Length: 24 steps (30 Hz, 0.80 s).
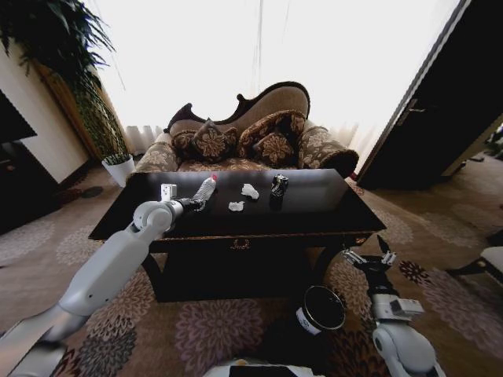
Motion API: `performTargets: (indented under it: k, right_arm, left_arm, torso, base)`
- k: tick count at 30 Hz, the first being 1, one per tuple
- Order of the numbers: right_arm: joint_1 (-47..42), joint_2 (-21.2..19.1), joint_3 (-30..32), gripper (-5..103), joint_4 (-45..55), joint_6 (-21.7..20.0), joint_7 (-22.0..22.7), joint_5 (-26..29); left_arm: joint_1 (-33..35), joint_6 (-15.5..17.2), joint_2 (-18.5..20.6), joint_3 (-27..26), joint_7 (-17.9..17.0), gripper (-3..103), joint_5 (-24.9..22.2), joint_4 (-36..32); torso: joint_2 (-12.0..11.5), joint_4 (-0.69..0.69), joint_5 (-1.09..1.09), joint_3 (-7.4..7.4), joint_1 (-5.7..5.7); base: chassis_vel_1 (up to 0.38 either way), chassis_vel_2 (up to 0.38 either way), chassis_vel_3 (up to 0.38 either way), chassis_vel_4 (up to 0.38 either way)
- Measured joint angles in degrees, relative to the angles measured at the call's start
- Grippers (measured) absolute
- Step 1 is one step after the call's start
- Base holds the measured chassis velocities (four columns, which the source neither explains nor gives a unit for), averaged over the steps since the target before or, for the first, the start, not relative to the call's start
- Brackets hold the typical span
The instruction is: Move to the front of the table and place the trash on the table into the trash bin.
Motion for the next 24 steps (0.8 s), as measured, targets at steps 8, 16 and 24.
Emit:
performTargets:
  k: [8,16,24]
  right_arm:
    - [-0.29,-0.03,0.23,100,0.33,1.1,-0.09,0.79]
    - [-2.09,1.32,2.44,100,2.48,2.68,-1.16,1.45]
    - [-2.97,-0.5,3.03,100,3.55,5.68,-4.98,4.21]
  left_arm:
    - [8.24,-4.83,4.34,-8.68,8.56,39,-0.02,-12.47]
    - [13.75,-12.91,4.36,-9.38,23.77,39,-1.47,-20.0]
    - [19.38,-18.87,4.58,-9.4,30.96,39,0.86,-21.91]
  torso:
    - [0.0,0.05,0.01,0.0,0.0]
    - [0.01,-0.01,0.0,-0.01,0.0]
    - [0.01,0.0,0.0,-0.01,-0.01]
  base:
    - [0.0,0.0,0.0,0.0]
    - [0.0,0.0,0.0,0.0]
    - [0.0,0.0,0.0,0.0]
